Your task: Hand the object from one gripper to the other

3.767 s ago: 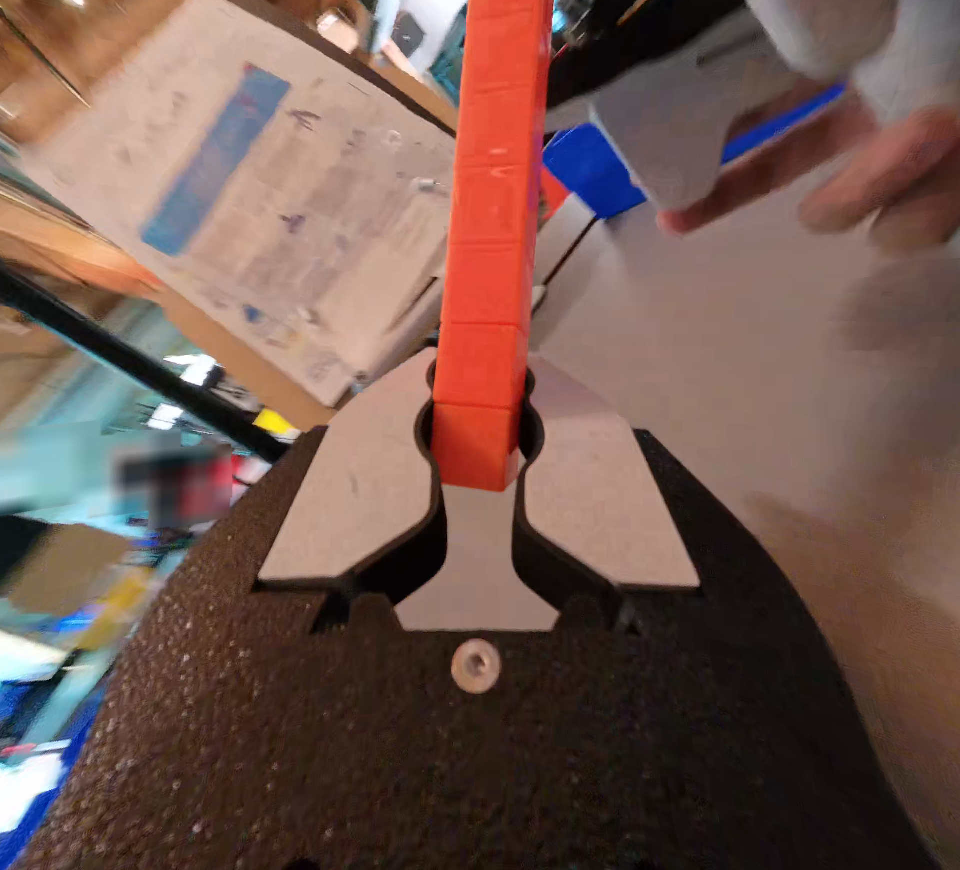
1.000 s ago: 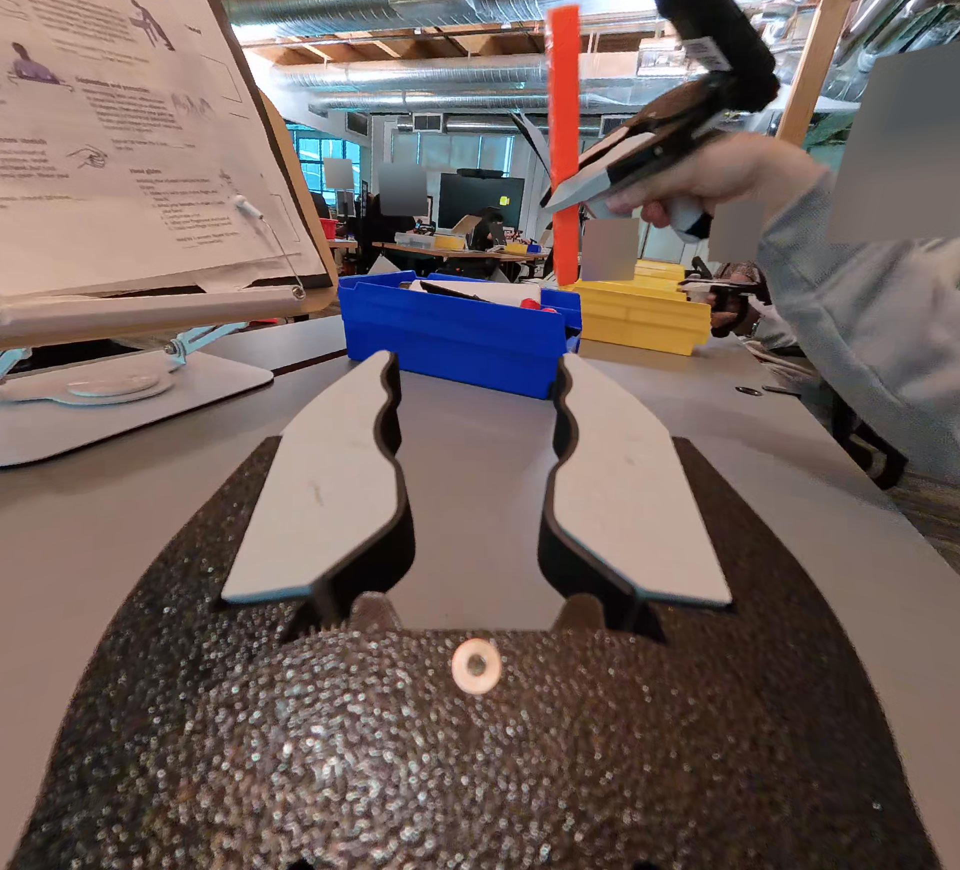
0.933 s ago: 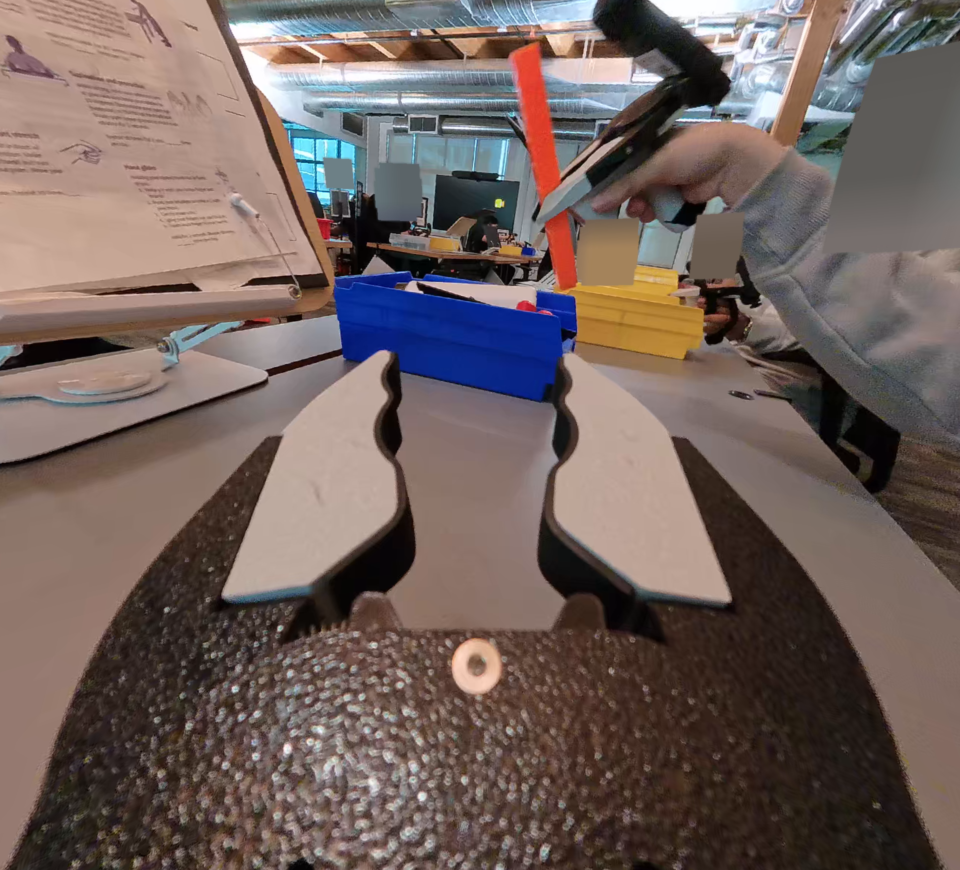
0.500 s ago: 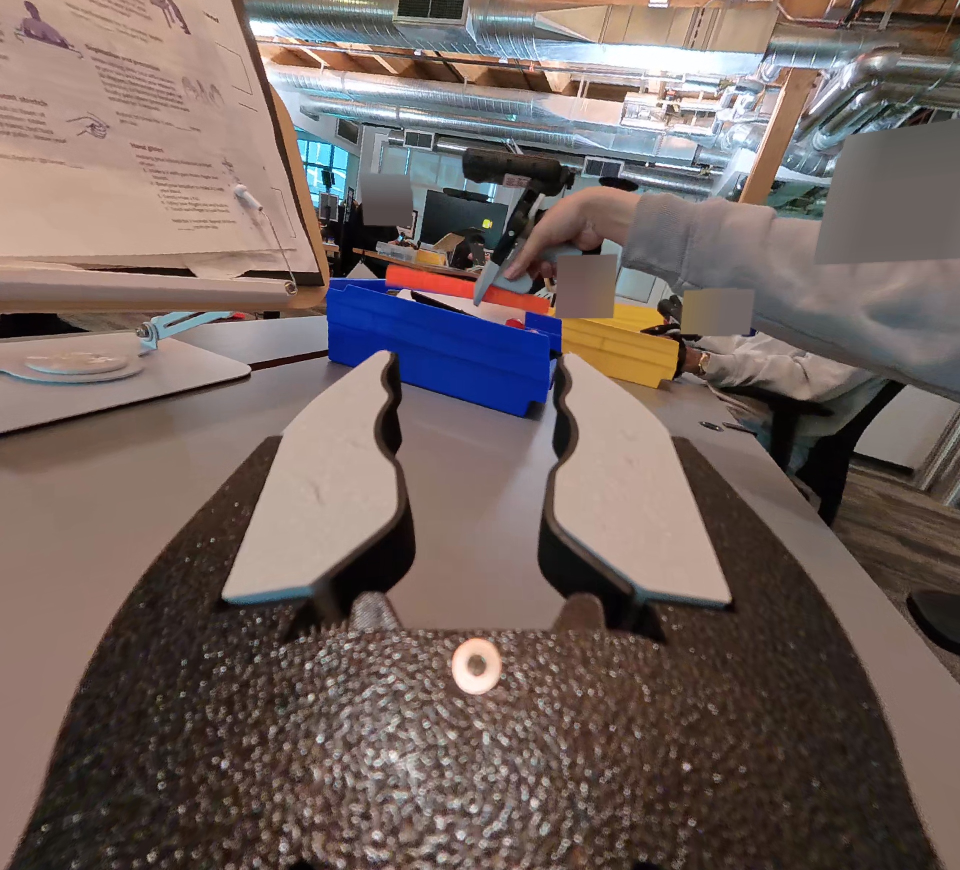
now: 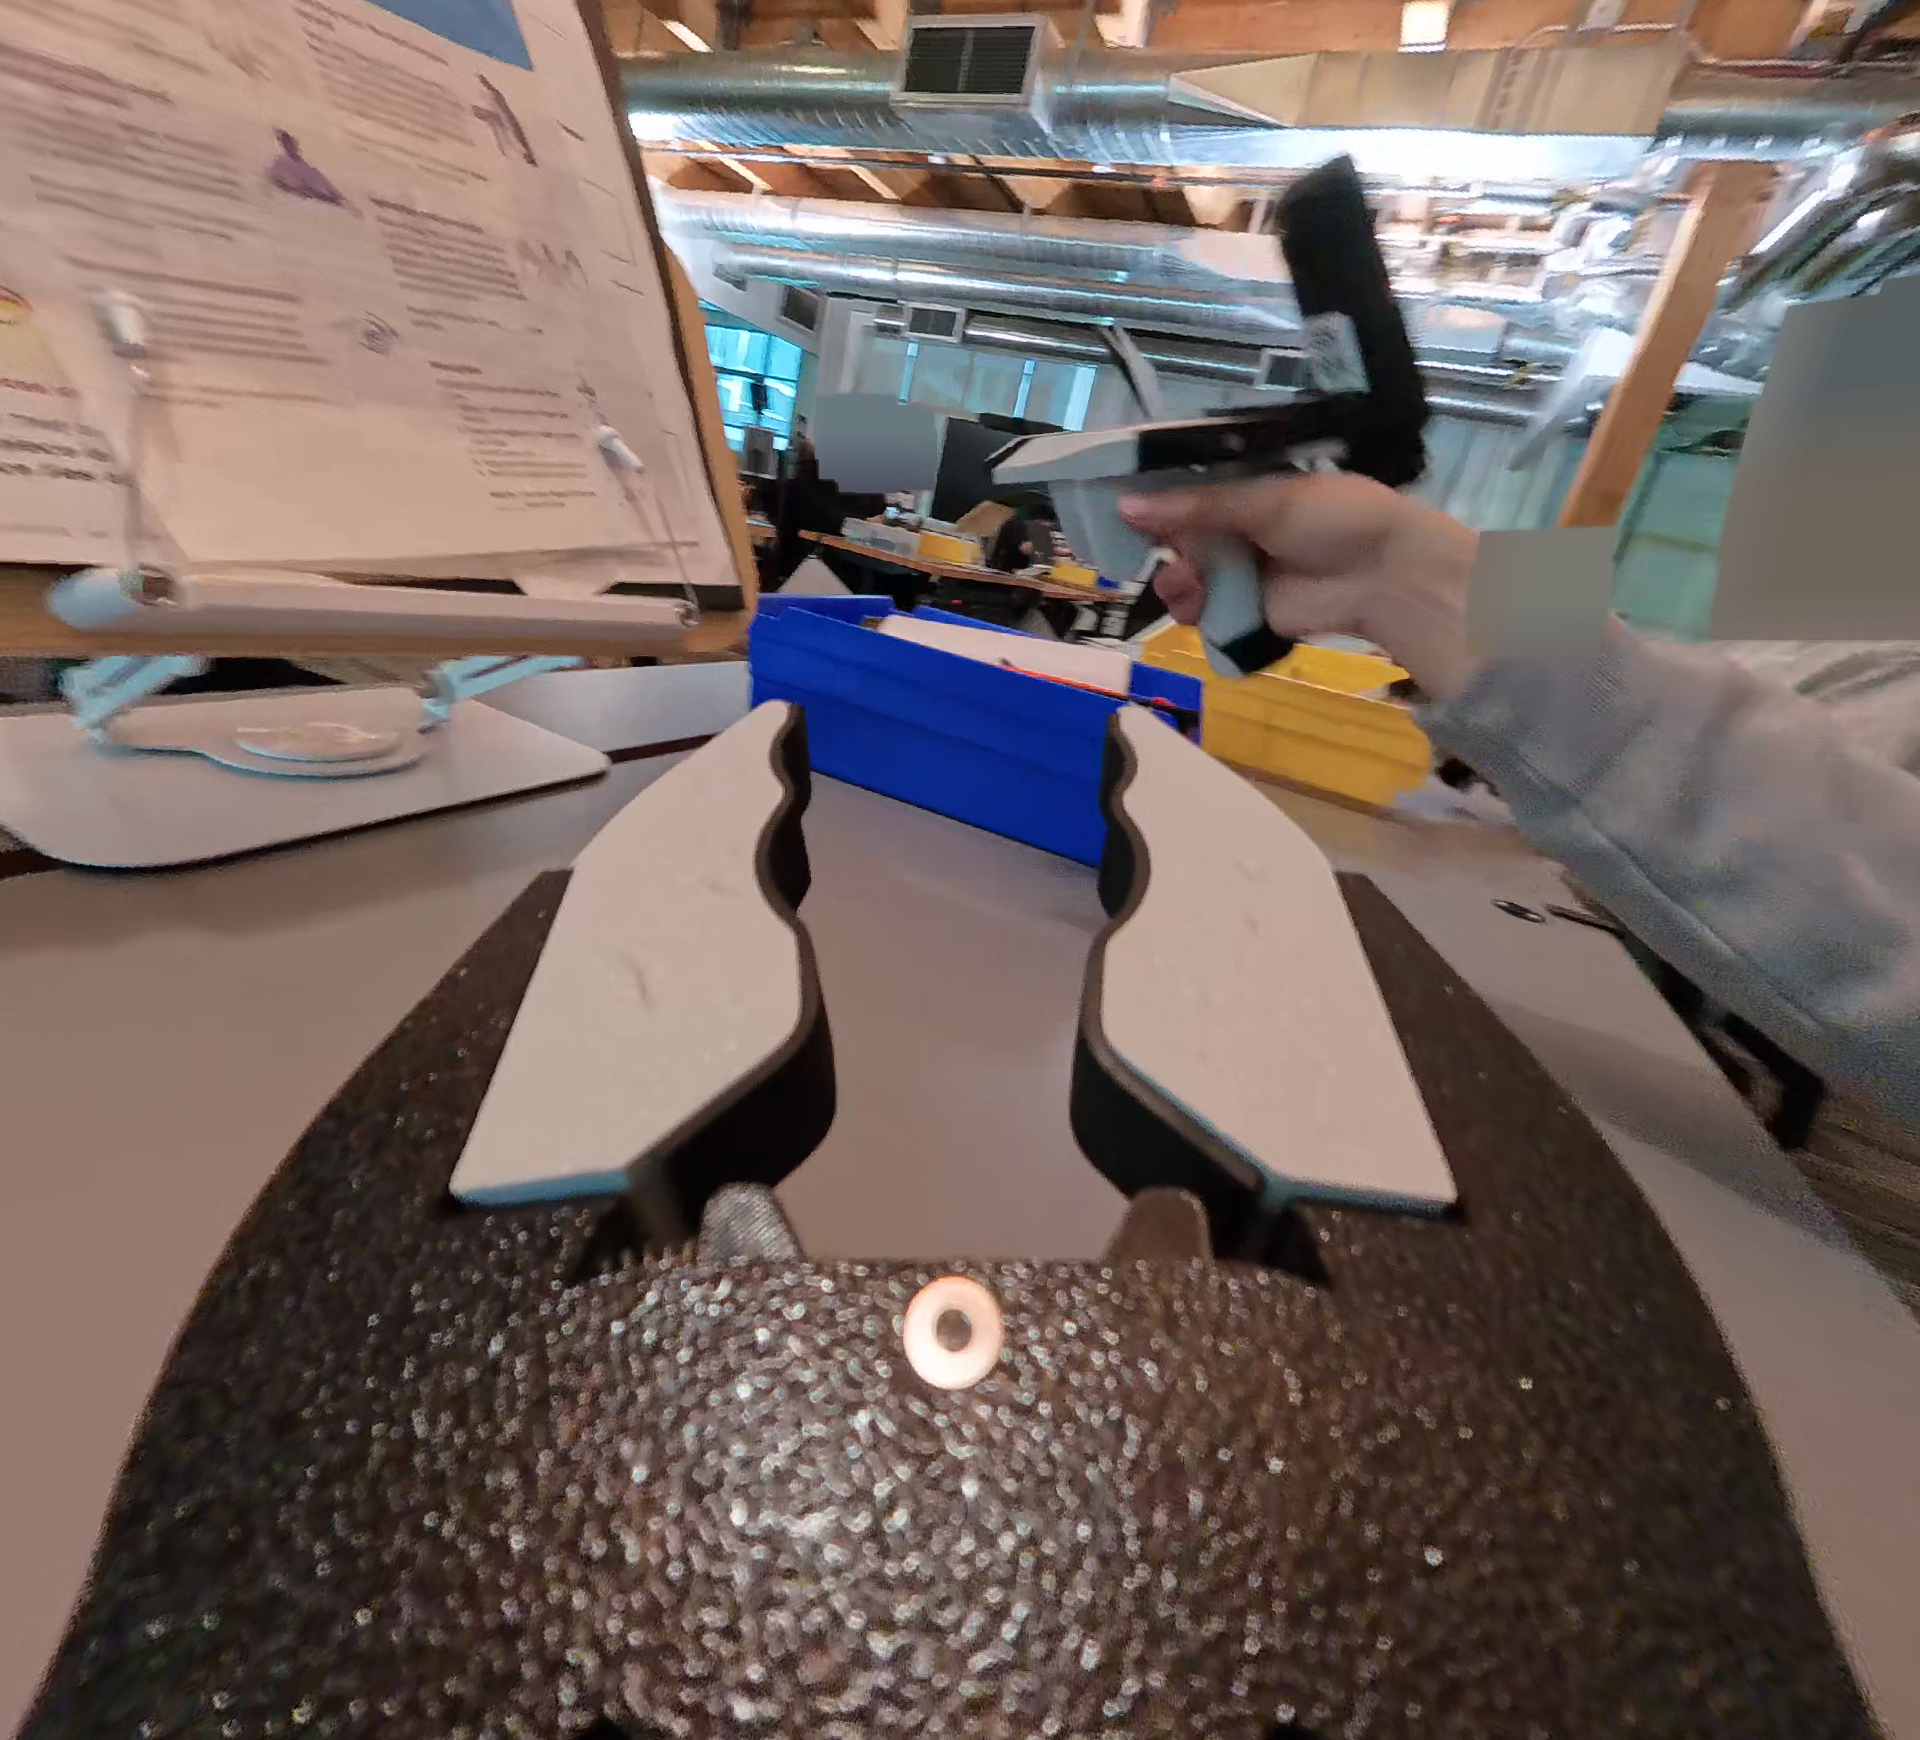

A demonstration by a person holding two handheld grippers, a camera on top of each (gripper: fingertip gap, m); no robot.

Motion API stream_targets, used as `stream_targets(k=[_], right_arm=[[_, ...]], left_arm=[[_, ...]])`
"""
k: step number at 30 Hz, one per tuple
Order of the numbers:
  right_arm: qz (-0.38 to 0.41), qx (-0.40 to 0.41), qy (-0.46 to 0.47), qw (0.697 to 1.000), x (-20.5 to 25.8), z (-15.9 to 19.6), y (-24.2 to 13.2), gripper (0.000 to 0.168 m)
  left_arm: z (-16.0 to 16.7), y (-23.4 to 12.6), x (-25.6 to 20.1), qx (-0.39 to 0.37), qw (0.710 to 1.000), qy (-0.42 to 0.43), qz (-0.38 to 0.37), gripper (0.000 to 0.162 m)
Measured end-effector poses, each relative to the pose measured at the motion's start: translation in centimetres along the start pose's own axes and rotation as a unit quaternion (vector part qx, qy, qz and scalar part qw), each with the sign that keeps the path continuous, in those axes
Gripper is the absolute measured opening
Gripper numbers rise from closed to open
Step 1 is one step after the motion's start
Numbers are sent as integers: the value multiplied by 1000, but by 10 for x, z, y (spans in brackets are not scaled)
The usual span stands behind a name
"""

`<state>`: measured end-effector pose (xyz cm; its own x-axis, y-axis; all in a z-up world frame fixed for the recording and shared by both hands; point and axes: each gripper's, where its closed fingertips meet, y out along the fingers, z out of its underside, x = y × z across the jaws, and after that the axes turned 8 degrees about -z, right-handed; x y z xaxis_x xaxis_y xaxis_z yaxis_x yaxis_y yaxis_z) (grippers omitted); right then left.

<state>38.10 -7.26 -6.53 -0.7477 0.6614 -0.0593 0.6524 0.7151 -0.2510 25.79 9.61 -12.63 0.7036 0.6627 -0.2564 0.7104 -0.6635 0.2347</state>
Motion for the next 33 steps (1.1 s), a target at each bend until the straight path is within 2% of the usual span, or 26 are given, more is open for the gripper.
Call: stream_targets(k=[1, 3, 5, 7, 10, 12, 15, 18, 24, 27, 29, 33], right_arm=[[-7, -52, -9, 999, 22, -4, 6, 49], [-12, -103, -13, 994, 52, 6, 20, 52], [3, -117, -47, 992, 68, 24, 31, 57], [46, -114, -99, 988, 70, 42, 34, 58], [81, -129, -169, 974, 75, 58, 25, 52], [73, -128, -193, 970, 79, 63, 23, 55], [73, -129, -192, 970, 78, 67, 24, 56], [75, -117, -221, 965, 81, 71, 27, 57], [77, -106, -259, 957, 88, 74, 30, 58], [116, -99, -286, 946, 80, 73, 26, 57], [112, -101, -269, 951, 80, 73, 26, 59], [112, -99, -262, 953, 77, 76, 27, 63]], left_arm=[[-5, -2, 3, -4, 1000, 10, -15, 53], [-19, -8, 9, -7, 999, 24, -47, 53], [-38, -21, 12, -4, 997, 34, -74, 52], [-58, -43, 28, 30, 989, 68, -127, 47], [-85, -92, 80, 151, 951, 159, -219, 41], [-94, -133, 131, 277, 902, 176, -281, 43], [-90, -187, 197, 449, 818, 86, -348, 60], [-72, -202, 215, 526, 774, -68, -345, 53], [-37, -220, 231, 591, 688, -168, -387, 54], [-27, -235, 239, 606, 644, -173, -434, 59], [-21, -244, 244, 608, 615, -190, -465, 60], [-13, -249, 245, 612, 579, -217, -493, 51]])
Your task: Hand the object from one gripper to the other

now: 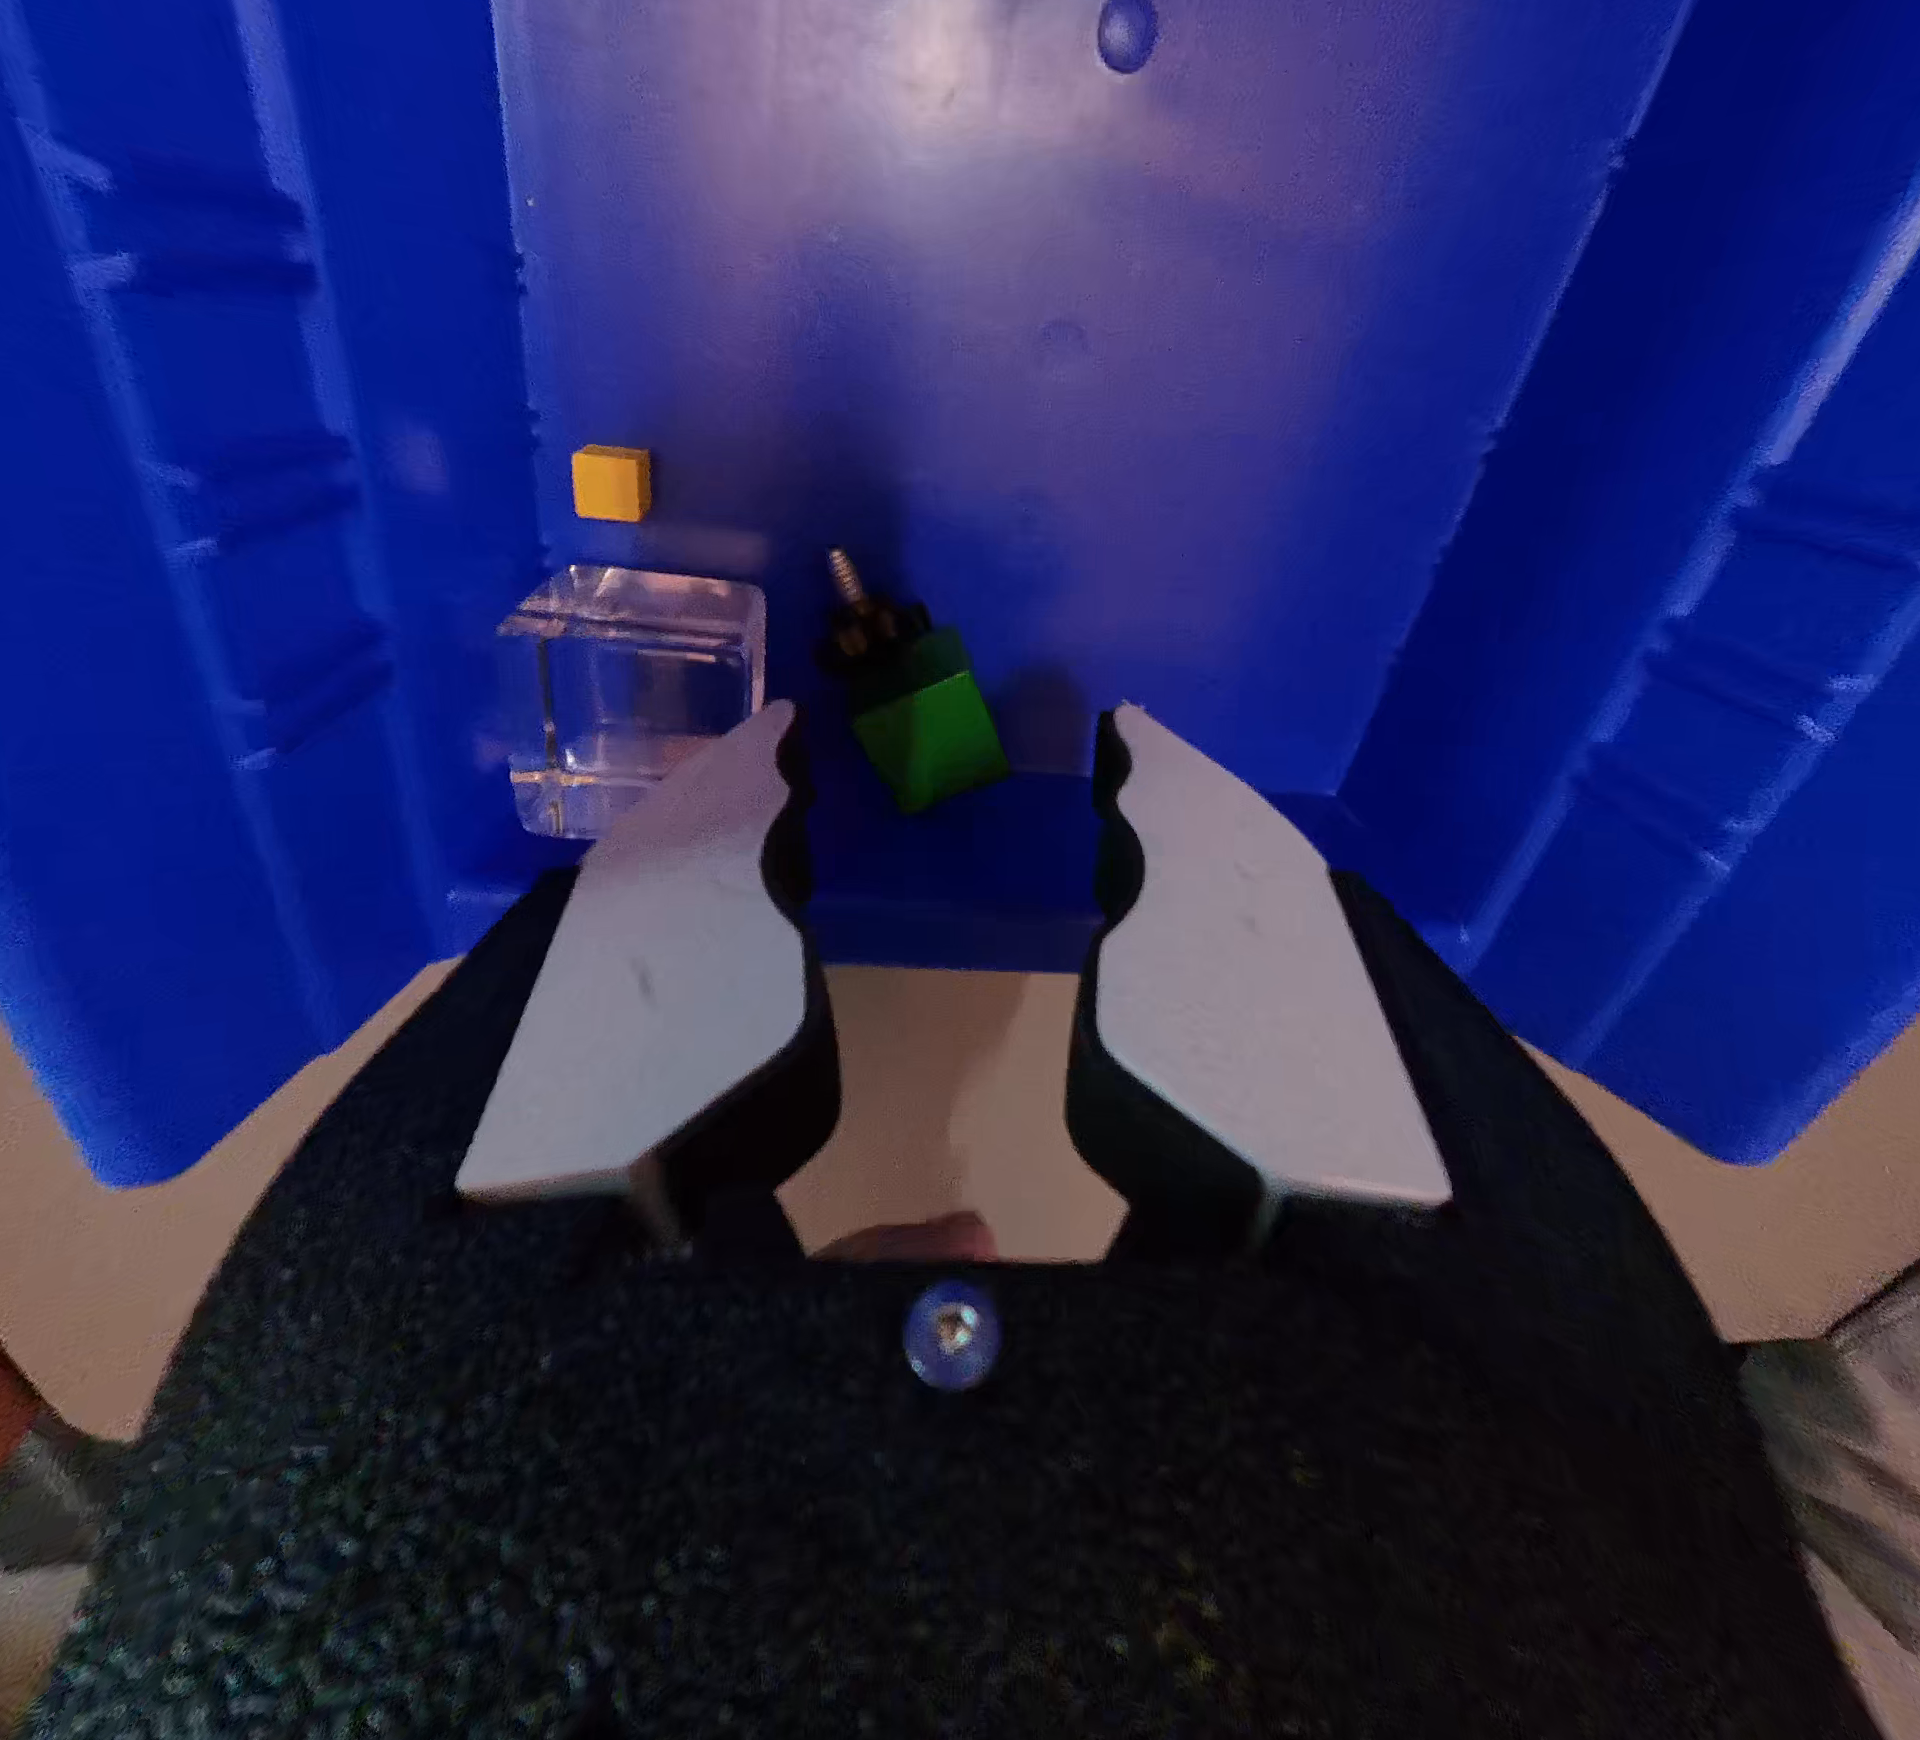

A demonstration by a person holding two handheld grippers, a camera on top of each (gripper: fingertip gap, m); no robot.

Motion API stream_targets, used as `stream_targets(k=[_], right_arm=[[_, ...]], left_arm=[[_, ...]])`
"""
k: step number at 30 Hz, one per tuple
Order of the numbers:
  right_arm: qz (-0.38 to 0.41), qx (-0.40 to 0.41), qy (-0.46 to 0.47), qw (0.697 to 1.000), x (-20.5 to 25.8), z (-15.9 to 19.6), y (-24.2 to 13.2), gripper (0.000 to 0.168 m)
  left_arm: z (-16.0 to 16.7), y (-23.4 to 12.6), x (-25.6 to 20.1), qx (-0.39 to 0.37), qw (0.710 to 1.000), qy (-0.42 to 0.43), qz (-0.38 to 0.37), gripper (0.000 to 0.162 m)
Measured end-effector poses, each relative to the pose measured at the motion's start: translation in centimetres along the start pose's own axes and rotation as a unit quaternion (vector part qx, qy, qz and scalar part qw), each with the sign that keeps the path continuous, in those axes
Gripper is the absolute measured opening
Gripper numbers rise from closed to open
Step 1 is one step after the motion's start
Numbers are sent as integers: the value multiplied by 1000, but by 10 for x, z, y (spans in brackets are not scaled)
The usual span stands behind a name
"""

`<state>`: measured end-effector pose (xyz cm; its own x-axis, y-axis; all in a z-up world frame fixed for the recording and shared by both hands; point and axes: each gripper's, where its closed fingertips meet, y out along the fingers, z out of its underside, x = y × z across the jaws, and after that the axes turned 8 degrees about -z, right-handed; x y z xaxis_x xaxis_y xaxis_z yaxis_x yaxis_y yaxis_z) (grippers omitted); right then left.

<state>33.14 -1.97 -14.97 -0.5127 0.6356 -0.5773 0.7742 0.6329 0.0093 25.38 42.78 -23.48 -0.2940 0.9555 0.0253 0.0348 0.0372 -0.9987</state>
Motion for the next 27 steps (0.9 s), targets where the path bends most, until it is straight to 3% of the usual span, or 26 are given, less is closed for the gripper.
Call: stream_targets(k=[6, 10, 11, 15, 18, 21, 22, 24, 27], right_arm=[[4, -5, -17, 1000, -2, -3, -2, 65], [1, 1, -36, 999, 1, -2, -1, 65], [-1, 1, -41, 999, 3, -2, -1, 65], [-5, -3, -36, 999, 4, -3, -1, 65], [-19, -22, 3, 1000, 4, -8, -2, 63], [-69, -57, 89, 992, 12, -20, -3, 65], [-102, -71, 133, 983, 19, -26, -3, 66], [-185, -87, 235, 950, 37, -36, -2, 71], [-329, -121, 401, 847, 69, -61, -8, 90]], left_arm=[[9, 10, -1, 48, 996, -14, -69, 48], [10, 18, 0, 65, 993, -26, -99, 37], [7, 18, -2, 60, 993, -35, -93, 27], [5, 7, -21, 70, 997, -26, 0, 27], [-9, -21, -13, 20, 1000, 16, -5, 27], [-32, -71, -30, -92, 991, 79, 54, 27], [-38, -92, -46, -143, 979, 109, 95, 26], [-34, -142, -95, -252, 927, 182, 211, 27], [10, -199, -168, -388, 788, 330, 346, 27]])
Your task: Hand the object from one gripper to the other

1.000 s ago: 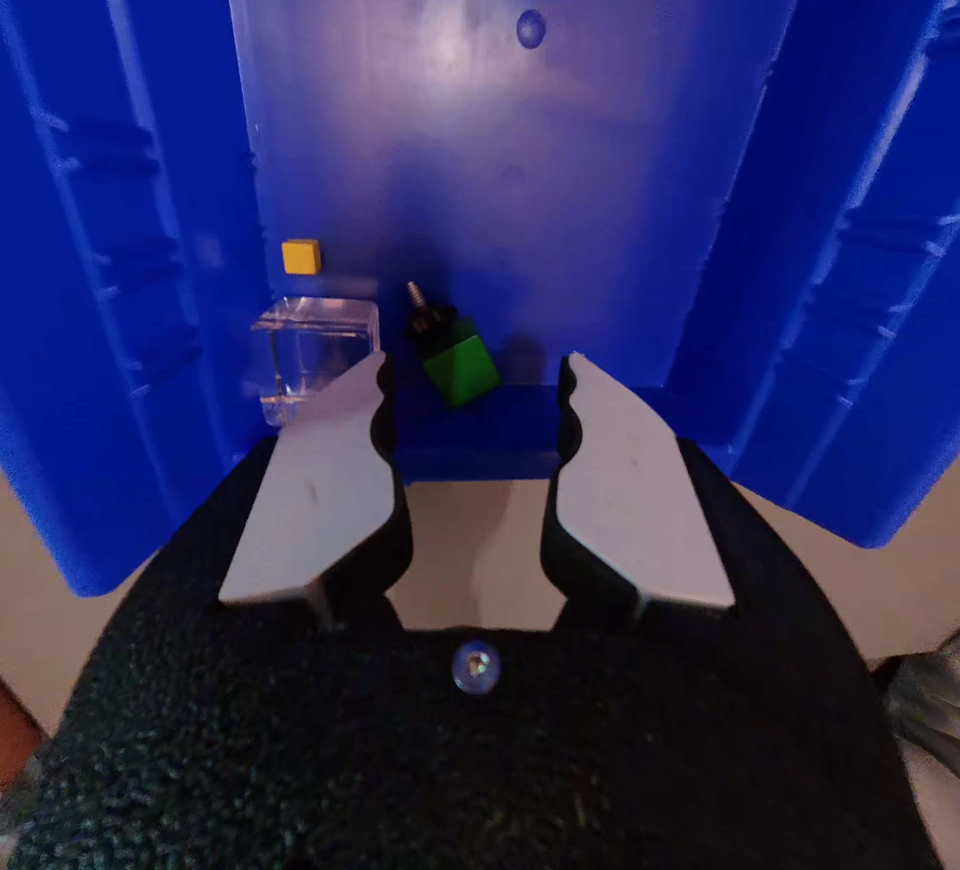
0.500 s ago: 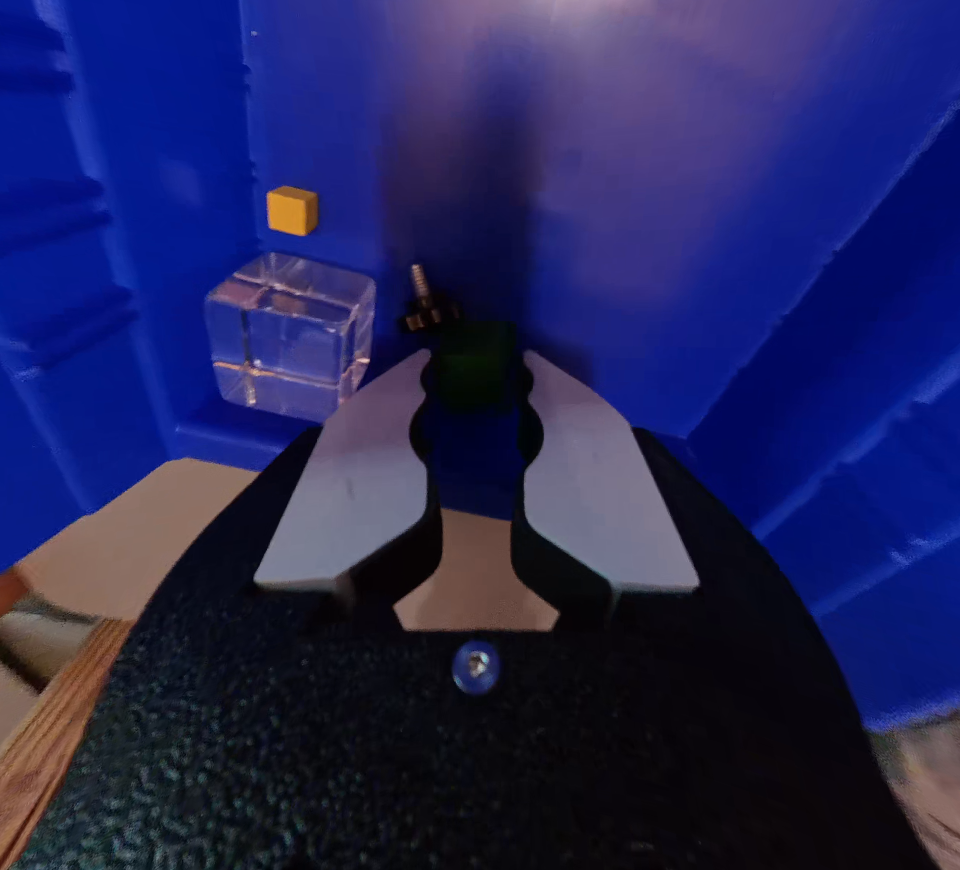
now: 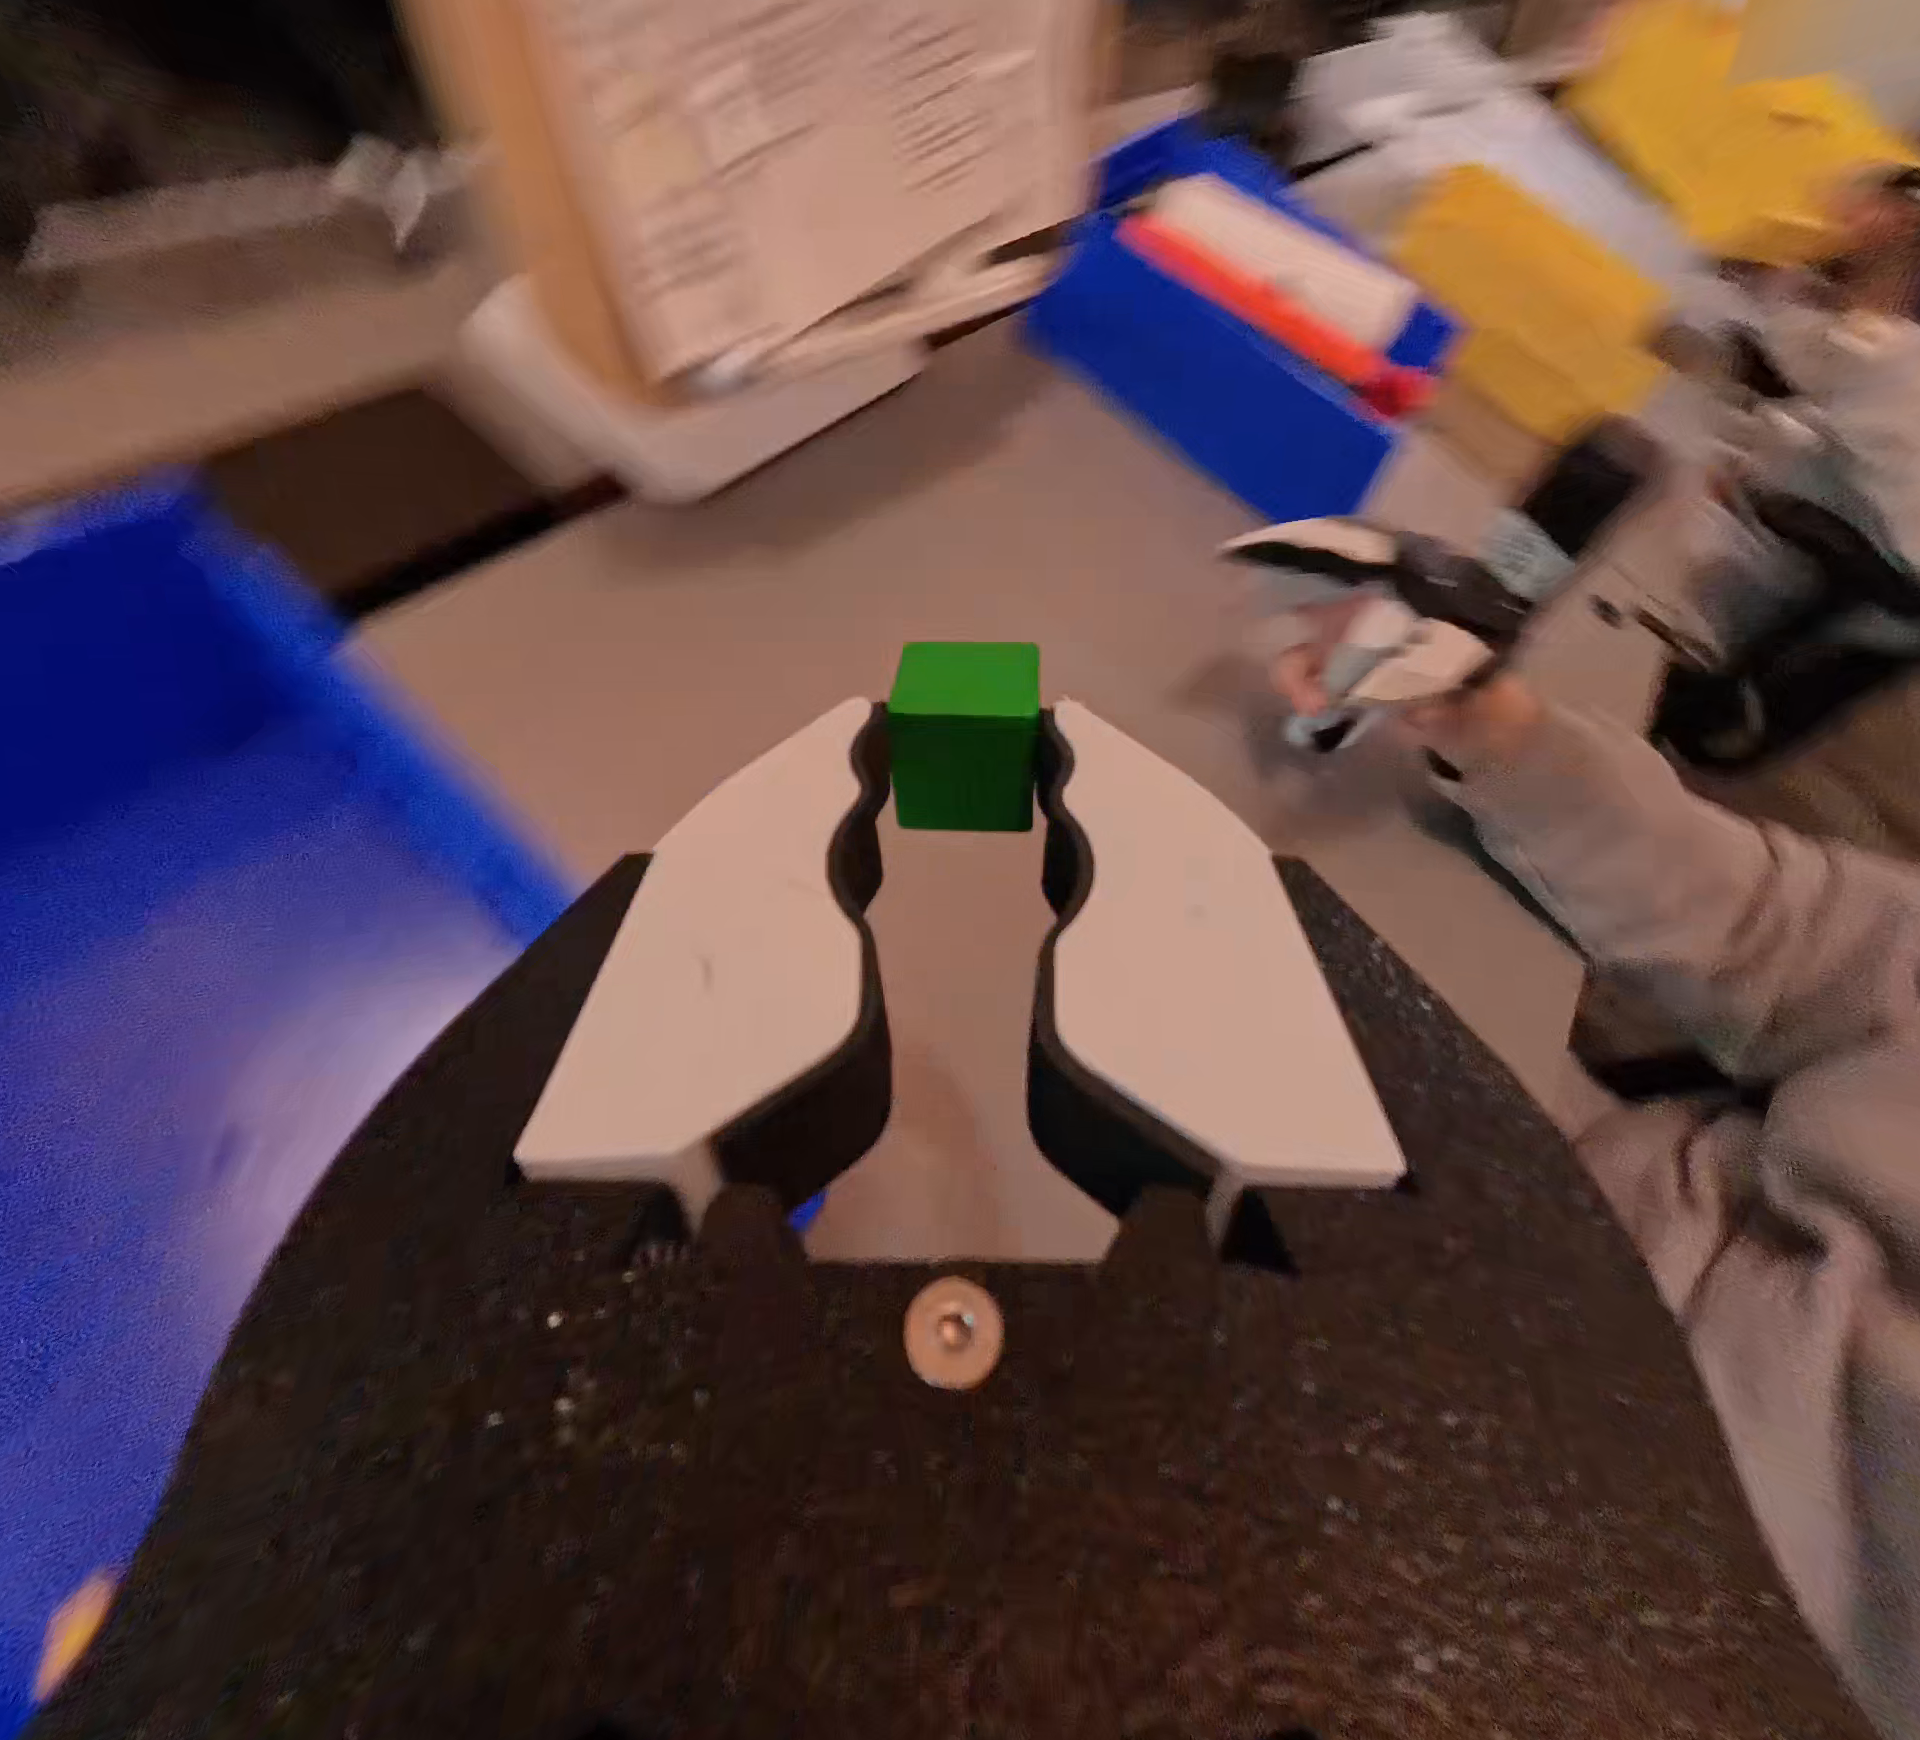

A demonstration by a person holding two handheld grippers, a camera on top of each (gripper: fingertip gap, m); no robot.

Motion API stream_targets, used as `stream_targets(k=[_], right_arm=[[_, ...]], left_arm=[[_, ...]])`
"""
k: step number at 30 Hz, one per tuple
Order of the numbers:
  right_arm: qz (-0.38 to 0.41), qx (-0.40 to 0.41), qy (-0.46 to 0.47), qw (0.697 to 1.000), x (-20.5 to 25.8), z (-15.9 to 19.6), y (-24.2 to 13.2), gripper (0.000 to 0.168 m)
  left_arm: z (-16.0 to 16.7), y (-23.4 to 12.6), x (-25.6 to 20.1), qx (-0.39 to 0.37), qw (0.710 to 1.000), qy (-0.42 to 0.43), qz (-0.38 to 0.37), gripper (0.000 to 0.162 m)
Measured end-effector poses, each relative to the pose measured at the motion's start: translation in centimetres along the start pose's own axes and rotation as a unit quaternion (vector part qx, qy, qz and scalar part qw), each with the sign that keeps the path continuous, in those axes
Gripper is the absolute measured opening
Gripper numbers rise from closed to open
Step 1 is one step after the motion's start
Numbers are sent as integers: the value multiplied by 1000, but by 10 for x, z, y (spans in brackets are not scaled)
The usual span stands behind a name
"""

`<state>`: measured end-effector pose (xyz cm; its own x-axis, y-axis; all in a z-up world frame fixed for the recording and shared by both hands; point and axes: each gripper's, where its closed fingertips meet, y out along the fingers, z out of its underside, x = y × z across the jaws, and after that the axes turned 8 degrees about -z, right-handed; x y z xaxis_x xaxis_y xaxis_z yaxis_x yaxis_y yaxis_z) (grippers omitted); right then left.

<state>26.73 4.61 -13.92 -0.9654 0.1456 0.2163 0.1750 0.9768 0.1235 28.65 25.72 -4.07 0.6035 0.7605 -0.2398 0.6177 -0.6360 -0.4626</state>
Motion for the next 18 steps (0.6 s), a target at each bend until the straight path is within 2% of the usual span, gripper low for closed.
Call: stream_targets(k=[2, 4, 6, 10, 15, 16, 18], right_arm=[[-91, -32, 133, 986, 21, -3, 8, 95], [-174, -42, 238, 955, 39, -3, 12, 84], [-209, -47, 299, 930, 45, 0, 14, 79], [-208, -38, 356, 910, 43, 10, 18, 72], [-212, -5, 375, 903, 46, 25, 21, 54], [-214, 2, 375, 902, 47, 28, 21, 50], [-209, 22, 371, 905, 46, 36, 22, 31]], left_arm=[[4, 15, -55, -67, 987, 126, 77, 26], [20, 37, -98, -120, 957, 239, 116, 26], [39, 61, -128, -159, 926, 314, 135, 26], [71, 102, -156, -202, 891, 376, 156, 26], [99, 133, -160, -212, 879, 395, 162, 26], [103, 136, -160, -212, 878, 400, 159, 26], [111, 142, -158, -203, 873, 417, 151, 26]])
